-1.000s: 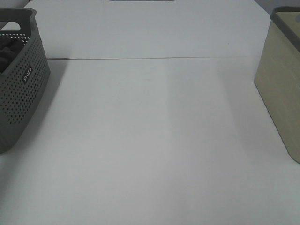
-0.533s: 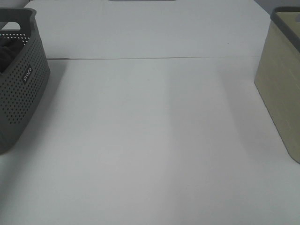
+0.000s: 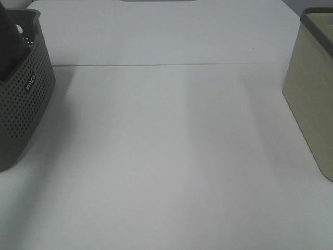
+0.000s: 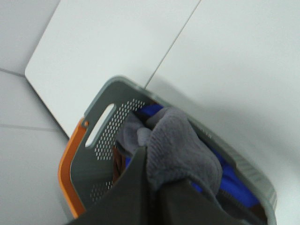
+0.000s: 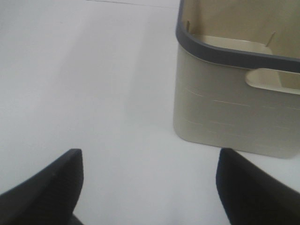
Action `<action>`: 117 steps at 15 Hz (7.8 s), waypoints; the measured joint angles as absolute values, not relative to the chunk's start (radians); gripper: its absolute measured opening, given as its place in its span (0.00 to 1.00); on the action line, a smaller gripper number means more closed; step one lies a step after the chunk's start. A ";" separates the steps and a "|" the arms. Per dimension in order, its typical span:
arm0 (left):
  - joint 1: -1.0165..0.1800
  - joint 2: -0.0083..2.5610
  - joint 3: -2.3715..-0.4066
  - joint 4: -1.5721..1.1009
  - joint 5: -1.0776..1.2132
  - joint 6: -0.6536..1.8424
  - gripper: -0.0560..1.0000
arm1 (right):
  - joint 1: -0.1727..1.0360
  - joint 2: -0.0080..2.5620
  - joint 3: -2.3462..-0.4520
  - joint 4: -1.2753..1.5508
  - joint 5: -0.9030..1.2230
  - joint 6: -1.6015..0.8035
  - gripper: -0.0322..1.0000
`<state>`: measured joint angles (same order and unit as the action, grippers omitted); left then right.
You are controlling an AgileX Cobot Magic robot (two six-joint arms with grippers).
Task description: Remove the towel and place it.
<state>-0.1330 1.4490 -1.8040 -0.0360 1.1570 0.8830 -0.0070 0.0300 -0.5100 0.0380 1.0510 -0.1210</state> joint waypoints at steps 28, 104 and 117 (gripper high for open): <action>-0.801 1.543 -1.861 -0.074 0.864 0.812 0.05 | 0.149 1.346 -0.694 1.516 1.030 -1.949 0.77; -0.289 2.360 -2.476 0.220 -0.394 0.511 0.05 | 0.249 2.112 -2.288 0.121 -0.027 -0.429 0.05; -0.380 2.142 -2.477 0.024 0.908 0.273 0.05 | 0.248 1.962 -2.288 0.210 0.909 -0.336 0.05</action>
<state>-0.3800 2.1420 -2.4770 0.0240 0.9080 0.2730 0.2480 1.9620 -2.2880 0.2100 0.9090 -0.3360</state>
